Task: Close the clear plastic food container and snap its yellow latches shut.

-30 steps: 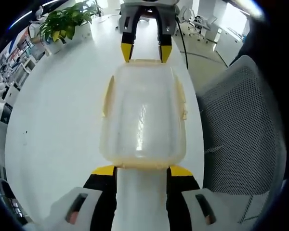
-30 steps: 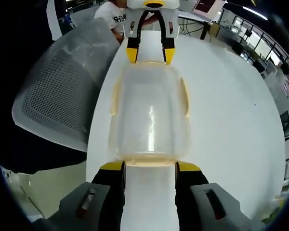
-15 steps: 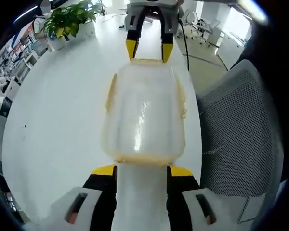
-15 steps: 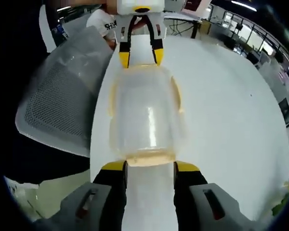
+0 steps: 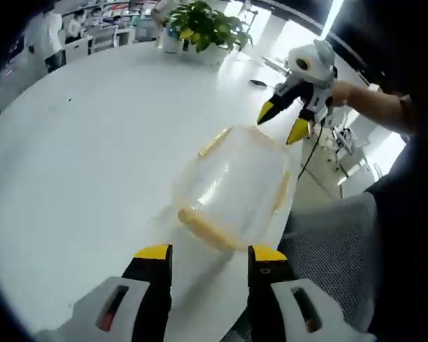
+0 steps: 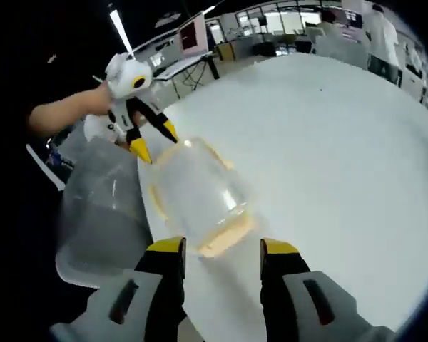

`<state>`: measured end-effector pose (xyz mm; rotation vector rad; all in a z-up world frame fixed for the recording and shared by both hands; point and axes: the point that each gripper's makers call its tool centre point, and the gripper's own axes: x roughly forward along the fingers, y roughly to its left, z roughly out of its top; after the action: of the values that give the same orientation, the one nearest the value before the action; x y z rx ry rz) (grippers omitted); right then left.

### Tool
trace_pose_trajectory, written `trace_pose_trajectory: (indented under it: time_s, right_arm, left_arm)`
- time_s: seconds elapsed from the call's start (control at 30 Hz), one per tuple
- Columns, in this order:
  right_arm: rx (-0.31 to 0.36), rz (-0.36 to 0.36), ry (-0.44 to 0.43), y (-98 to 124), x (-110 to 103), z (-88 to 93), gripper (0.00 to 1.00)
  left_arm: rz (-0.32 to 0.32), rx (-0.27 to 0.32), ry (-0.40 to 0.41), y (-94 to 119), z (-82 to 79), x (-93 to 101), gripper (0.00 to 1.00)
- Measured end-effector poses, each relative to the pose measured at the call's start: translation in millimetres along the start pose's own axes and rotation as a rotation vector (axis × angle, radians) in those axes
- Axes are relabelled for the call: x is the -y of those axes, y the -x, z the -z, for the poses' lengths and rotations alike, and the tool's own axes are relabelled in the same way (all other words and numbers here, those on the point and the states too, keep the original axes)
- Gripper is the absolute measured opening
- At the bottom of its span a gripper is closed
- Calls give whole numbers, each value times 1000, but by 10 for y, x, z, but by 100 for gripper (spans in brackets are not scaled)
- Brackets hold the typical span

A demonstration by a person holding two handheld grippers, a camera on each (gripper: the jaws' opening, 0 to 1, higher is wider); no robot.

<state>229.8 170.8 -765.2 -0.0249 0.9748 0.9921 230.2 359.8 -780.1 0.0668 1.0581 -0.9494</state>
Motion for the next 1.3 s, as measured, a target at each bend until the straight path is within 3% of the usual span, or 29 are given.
trace_pose_trajectory:
  time_s: [0.1, 0.17, 0.2, 0.3, 0.33, 0.5, 0.6, 0.67, 0.87, 1.13, 1.3]
  right_arm:
    - [36, 21, -91, -16, 36, -37, 33]
    - [62, 17, -150, -24, 36, -60, 30]
    - [85, 14, -175, -30, 31, -82, 30]
    - [118, -35, -276, -52, -46, -98, 29]
    - [114, -22, -266, -58, -25, -76, 28]
    - [73, 28, -238, -94, 3, 58, 24]
    - [72, 30, -263, -103, 7, 85, 22]
    - [51, 30, -255, -122, -4, 121, 20]
    - [65, -1, -310, -155, -44, 70, 15]
    - [69, 6, -276, -159, -50, 74, 10]
    - [4, 1, -247, -163, -40, 98, 9]
  left_arm:
    - [34, 65, 206, 20, 2, 14, 36]
    - [44, 136, 302, 35, -57, -8, 36]
    - [45, 168, 394, 54, -66, -24, 36]
    - [56, 213, 458, 58, -85, -22, 35]
    - [71, 215, 499, 44, -86, 25, 35]
    - [22, 182, 498, -65, -9, 9, 33]
    - [20, 198, 504, -92, -42, 43, 32]
    - [21, 198, 488, -110, -56, 72, 25]
    - [-12, 190, 464, -146, -66, 38, 21]
    - [-33, 174, 438, -164, -64, 43, 20]
    - [-35, 162, 400, -192, -85, 59, 20]
